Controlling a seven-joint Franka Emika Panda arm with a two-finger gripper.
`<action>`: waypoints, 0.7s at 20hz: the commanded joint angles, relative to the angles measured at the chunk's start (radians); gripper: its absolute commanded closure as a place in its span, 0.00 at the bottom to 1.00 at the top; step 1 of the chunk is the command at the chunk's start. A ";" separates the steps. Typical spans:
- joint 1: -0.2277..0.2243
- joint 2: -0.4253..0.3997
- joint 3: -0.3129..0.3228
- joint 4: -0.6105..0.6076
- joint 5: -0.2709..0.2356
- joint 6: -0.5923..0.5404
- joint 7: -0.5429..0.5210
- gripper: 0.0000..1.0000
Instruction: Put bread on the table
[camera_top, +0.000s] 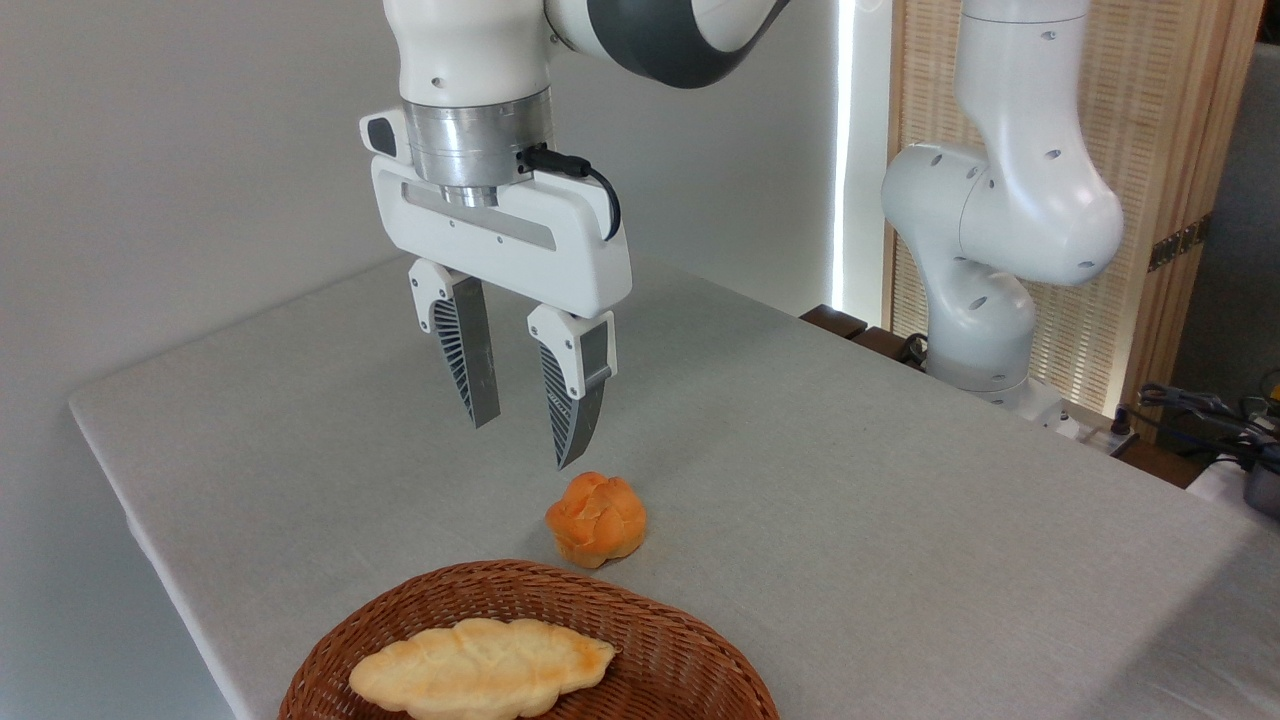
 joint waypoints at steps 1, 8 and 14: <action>0.018 -0.003 0.000 0.008 0.000 0.006 0.011 0.00; 0.020 0.047 0.092 -0.018 0.000 0.210 0.011 0.00; 0.020 0.141 0.097 -0.023 0.000 0.349 0.038 0.00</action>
